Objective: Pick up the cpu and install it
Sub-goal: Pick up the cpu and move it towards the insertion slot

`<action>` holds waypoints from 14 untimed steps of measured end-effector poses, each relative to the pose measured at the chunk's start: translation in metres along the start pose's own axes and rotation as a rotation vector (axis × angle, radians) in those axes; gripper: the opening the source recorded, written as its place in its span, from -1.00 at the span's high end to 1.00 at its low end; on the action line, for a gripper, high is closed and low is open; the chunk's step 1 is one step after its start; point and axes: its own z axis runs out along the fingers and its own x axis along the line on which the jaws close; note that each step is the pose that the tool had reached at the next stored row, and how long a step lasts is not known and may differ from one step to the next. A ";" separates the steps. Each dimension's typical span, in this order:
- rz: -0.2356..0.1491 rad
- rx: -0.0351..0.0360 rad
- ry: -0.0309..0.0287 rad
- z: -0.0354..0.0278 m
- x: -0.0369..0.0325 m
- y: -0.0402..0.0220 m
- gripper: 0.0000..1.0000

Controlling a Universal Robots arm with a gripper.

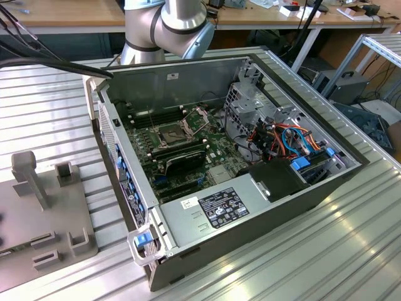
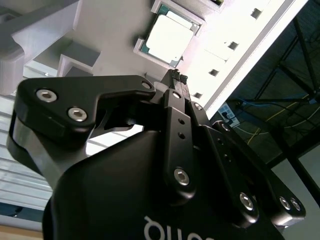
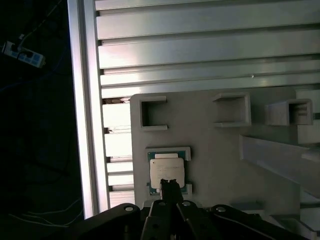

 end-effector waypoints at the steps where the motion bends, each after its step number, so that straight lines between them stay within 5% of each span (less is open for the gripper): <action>1: 0.000 0.0000 0.0000 0.0000 0.0000 0.0000 0.79; 12: 0.000 -0.0001 -0.0001 0.0002 0.0000 0.0000 0.77; 14: 0.000 0.0000 -0.0001 0.0002 0.0000 0.0000 0.53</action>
